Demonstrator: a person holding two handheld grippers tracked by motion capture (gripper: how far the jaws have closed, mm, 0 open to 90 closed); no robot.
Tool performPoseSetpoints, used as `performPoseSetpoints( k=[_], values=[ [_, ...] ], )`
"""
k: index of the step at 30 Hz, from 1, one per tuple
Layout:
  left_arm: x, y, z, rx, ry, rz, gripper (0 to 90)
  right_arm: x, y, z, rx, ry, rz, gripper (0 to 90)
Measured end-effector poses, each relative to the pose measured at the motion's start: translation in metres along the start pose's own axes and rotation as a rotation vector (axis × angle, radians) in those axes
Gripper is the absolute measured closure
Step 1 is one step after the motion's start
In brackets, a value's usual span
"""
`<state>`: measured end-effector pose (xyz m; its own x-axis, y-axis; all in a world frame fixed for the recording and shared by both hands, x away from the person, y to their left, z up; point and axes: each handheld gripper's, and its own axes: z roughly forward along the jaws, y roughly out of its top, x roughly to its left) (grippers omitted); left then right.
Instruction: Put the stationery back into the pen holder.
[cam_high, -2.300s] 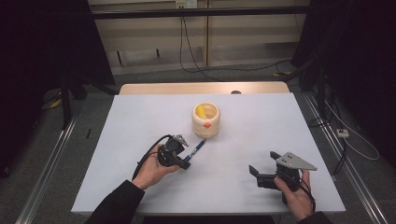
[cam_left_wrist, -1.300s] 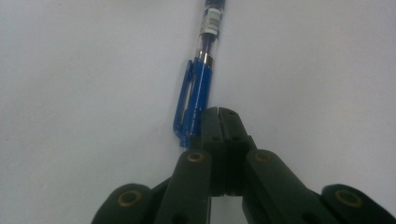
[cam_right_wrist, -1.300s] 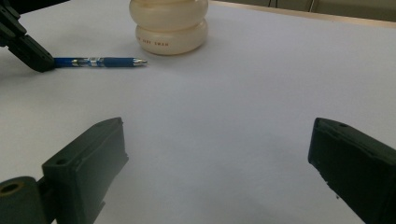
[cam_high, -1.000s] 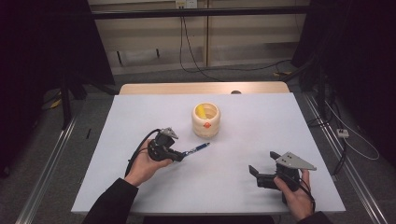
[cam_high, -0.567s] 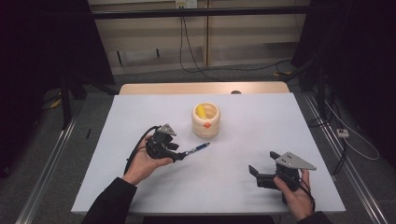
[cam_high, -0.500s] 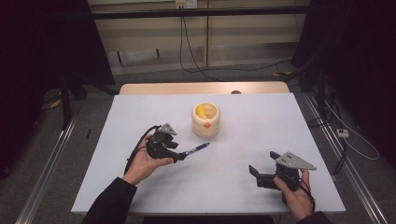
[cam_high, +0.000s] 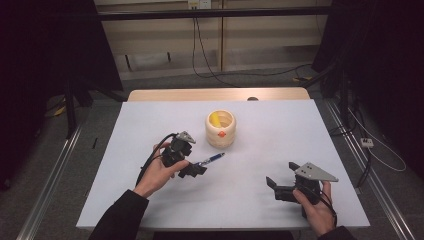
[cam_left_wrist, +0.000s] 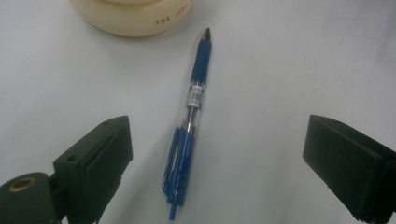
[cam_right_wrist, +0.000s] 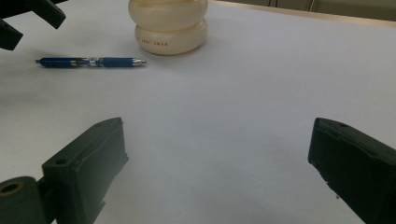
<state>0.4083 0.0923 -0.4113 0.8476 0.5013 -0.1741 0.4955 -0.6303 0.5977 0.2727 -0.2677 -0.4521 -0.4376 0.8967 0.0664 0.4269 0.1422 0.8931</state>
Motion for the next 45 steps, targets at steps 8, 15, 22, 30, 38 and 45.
performPoseSetpoints(
  k=[8,15,22,30,38,45],
  values=[
    [-0.001,0.005,0.01,0.04,-0.003,0.026,11.0,0.0,0.0,0.0,-0.001,0.001,0.0,4.1],
    [0.001,0.009,0.012,-0.002,0.003,0.025,12.2,0.0,0.0,0.0,-0.002,0.001,-0.002,4.1],
    [0.001,0.012,0.013,0.033,0.022,0.104,12.5,0.0,0.0,0.0,-0.002,0.0,-0.002,4.1],
    [-0.001,0.026,0.022,0.059,0.008,0.115,15.9,-0.001,0.0,0.0,-0.002,-0.002,-0.001,4.1],
    [0.0,0.036,0.033,0.097,0.023,0.124,25.6,0.0,0.0,-0.001,-0.001,-0.002,-0.001,4.1],
    [0.004,0.036,0.044,0.125,0.047,0.125,37.1,-0.001,0.0,-0.001,0.0,-0.003,0.003,4.1]
  ],
)
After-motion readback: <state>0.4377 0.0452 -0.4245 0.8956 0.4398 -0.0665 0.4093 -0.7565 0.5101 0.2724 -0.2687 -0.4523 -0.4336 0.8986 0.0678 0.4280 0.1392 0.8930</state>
